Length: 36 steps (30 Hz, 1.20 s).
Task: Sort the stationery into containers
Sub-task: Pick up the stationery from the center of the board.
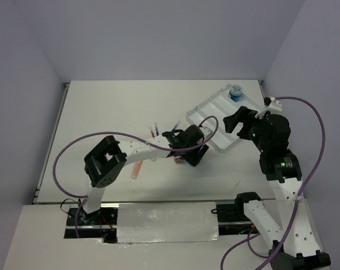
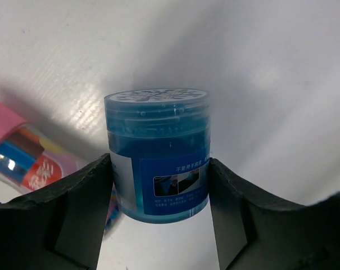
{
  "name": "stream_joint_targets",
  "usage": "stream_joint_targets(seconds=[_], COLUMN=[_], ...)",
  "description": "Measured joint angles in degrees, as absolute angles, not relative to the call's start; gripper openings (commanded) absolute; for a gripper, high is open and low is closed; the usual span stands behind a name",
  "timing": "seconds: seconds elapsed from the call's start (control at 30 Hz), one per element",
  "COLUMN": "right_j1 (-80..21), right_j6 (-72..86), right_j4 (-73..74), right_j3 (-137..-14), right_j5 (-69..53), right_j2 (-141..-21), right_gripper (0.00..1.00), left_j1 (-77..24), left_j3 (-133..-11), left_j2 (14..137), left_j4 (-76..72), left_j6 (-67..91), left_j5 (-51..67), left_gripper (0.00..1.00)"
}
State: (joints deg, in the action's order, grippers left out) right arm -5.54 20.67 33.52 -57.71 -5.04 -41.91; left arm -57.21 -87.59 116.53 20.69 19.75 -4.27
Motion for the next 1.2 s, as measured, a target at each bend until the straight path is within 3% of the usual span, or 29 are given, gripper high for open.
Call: stream_joint_targets(seconds=[0.2, 0.4, 0.67, 0.97, 1.07, 1.2], right_j1=[-4.82, -5.26, -21.67, -25.87, -27.49, -30.63], right_j6=[25.76, 32.64, 37.21, 38.50, 38.50, 38.06], right_j4=[32.99, 24.40, 20.97, 19.14, 18.39, 18.46], right_j3=[-59.16, -55.75, -48.88, -48.38, -48.36, -48.31], right_j5=[-4.08, -15.31, -20.51, -18.94, -18.61, -19.07], right_j2=[-38.57, -41.01, -50.00, -49.41, -49.45, -49.93], right_gripper=[1.00, 0.99, 1.00, 0.98, 0.95, 0.83], left_j1=[-57.52, -57.56, -57.95, -58.33, -58.33, -58.33], left_j3=[-67.16, -49.01, -42.11, -39.94, -39.83, -39.81], left_j2=[95.18, 77.08, 75.50, 69.82, 69.58, 69.58], left_j4=[4.82, -19.84, -28.84, -32.69, -32.53, -32.67], left_j6=[17.98, 16.32, 13.63, 10.20, 8.95, 7.86], left_j5=[-0.03, 1.63, 1.74, 1.76, 1.78, 1.78], left_gripper=[0.00, 0.00, 0.00, 0.00, 0.00, 0.00])
